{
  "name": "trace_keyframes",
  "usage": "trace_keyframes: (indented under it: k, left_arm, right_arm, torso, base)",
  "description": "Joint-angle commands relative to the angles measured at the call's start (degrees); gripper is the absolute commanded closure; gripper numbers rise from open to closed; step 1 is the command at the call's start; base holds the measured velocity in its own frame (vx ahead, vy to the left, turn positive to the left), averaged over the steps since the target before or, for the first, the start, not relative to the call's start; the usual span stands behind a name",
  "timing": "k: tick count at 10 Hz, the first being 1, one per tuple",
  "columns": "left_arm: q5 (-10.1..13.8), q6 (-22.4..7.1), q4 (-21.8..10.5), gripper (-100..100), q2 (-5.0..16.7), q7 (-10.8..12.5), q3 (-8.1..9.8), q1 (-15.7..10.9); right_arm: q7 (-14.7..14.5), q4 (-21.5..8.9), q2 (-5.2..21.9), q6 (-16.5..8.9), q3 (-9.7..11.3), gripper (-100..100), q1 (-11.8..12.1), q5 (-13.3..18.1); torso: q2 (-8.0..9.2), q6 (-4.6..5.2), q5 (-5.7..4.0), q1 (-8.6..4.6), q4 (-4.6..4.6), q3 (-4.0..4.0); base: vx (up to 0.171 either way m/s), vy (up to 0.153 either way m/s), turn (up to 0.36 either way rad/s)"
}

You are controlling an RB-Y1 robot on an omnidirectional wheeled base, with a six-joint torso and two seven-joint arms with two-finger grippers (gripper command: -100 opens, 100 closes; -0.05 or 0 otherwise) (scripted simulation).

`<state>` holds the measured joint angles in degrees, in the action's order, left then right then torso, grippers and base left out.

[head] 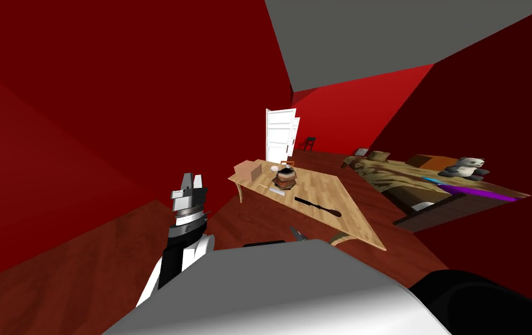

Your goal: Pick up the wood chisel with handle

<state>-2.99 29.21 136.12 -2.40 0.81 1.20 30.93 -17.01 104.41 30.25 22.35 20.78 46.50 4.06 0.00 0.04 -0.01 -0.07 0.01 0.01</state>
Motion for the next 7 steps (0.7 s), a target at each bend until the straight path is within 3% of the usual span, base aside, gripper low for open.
trace_keyframes:
  k: [1,4,5,6,7]
  left_arm:
    - [0.00,0.00,0.00,0,0.00,0.00,0.00,0.00]
    - [0.00,0.00,0.00,0,0.00,0.00,0.00,0.00]
    - [0.00,0.00,0.00,0,0.00,0.00,0.00,0.00]
    - [0.00,0.00,0.00,0,0.00,0.00,0.00,0.01]
    - [0.00,0.00,0.00,0,0.00,0.00,0.00,0.00]
  right_arm:
    - [-1.39,-2.86,2.47,-0.56,1.73,-100,1.30,0.36]
    - [-4.47,-8.13,7.22,-2.22,5.41,-100,3.98,1.21]
    - [-4.47,-9.67,7.22,-2.22,5.41,-100,3.98,1.21]
    - [-6.02,-12.74,9.19,-3.09,7.26,-100,5.27,1.63]
    - [-6.02,-12.74,9.61,-3.09,7.26,-100,5.27,1.63]
  torso:
    - [0.00,0.00,0.00,0.00,0.00,0.00]
    - [-0.12,0.00,-0.01,-0.05,-0.03,-0.07]
    - [-0.17,-0.05,-0.01,-0.04,-0.04,-0.09]
    - [-0.18,0.01,0.00,-0.03,-0.04,-0.10]
    - [-0.17,-0.04,0.00,-0.05,-0.04,-0.10]
  base:
    - [0.021,0.013,0.358]
    - [0.050,-0.001,0.328]
    - [0.053,-0.005,0.179]
    - [0.052,-0.002,0.347]
    - [0.045,-0.018,0.176]
